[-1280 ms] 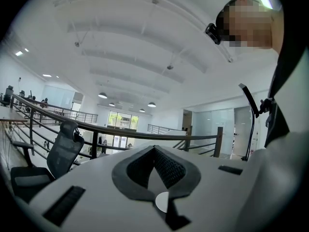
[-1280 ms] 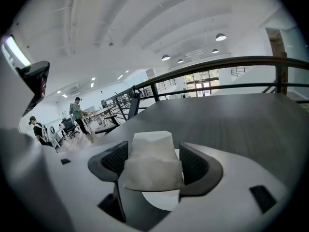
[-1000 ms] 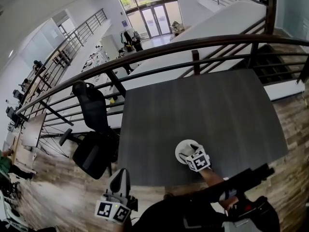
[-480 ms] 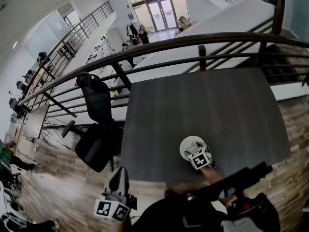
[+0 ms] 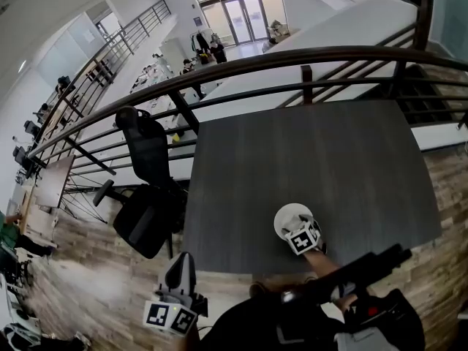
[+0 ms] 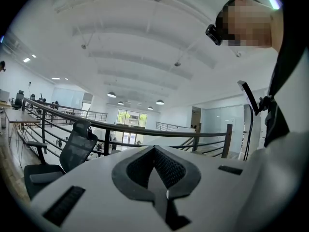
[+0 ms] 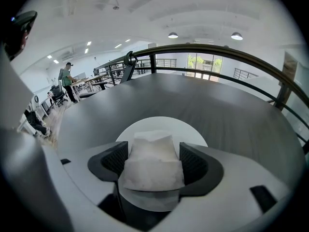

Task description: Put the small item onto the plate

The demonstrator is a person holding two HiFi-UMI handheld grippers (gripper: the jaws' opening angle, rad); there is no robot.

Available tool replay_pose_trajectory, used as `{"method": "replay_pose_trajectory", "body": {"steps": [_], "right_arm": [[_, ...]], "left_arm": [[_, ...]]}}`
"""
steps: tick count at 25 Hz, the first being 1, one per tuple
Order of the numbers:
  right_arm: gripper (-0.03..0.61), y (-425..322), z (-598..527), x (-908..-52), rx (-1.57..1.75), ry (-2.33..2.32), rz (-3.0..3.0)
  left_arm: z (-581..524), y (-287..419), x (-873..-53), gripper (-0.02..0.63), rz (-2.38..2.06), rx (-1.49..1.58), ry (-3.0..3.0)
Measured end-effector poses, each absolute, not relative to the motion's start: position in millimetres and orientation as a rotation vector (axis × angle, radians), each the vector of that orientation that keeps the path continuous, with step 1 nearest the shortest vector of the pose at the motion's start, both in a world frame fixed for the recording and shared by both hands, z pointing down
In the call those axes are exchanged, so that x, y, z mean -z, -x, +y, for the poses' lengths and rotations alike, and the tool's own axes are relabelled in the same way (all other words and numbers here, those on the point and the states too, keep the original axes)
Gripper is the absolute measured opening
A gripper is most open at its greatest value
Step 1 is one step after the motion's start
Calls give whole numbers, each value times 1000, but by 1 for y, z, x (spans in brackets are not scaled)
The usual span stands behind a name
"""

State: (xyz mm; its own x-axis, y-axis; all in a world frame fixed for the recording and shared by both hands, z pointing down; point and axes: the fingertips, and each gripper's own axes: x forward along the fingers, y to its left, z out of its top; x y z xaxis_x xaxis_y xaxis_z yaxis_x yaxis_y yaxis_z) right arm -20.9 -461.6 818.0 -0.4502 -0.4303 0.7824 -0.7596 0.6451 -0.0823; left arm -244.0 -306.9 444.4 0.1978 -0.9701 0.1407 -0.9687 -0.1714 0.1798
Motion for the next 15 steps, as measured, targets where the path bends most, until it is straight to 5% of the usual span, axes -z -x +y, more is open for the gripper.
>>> {"method": "replay_pose_trajectory", "body": {"steps": [15], "right_arm": [[336, 27, -468, -825, -569, -903, -2105]], "left_arm": [[-313, 253, -458, 5, -1844, 11, -2239]]}}
